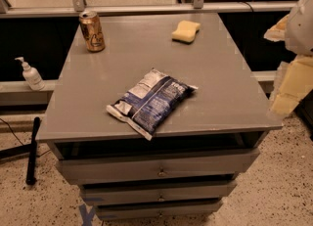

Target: Move orange can near blue chip bag

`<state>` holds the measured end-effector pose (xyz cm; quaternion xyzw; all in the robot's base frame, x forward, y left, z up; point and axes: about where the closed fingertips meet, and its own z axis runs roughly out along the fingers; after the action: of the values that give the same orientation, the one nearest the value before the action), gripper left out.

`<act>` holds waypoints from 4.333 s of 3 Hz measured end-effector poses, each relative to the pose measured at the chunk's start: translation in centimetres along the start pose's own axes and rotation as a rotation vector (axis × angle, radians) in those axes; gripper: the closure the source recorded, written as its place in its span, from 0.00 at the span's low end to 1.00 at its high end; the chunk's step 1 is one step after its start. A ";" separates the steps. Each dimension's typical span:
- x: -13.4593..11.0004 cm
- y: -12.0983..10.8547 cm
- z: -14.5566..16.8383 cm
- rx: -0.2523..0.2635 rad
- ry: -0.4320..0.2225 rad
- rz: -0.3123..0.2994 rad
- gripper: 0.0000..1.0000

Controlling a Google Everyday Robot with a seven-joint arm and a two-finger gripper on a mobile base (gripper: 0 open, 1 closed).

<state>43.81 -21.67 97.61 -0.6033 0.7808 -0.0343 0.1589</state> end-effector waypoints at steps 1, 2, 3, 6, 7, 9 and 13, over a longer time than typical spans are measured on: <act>0.0 0.0 0.0 0.000 0.000 0.000 0.00; -0.8 -0.4 0.3 0.010 -0.020 -0.007 0.00; -4.8 -2.7 2.5 -0.007 -0.136 0.000 0.00; -21.1 -9.0 11.7 -0.058 -0.620 0.007 0.00; -26.7 -10.6 12.8 -0.052 -0.800 0.064 0.00; -27.9 -11.9 12.4 -0.006 -0.843 0.091 0.00; -39.0 -18.3 17.8 -0.016 -1.057 0.077 0.00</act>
Offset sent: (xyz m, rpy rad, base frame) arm 0.0150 0.0164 -0.0070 0.0345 -0.0166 0.0241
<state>74.64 13.06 93.32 -0.5106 0.6157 0.2864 0.5275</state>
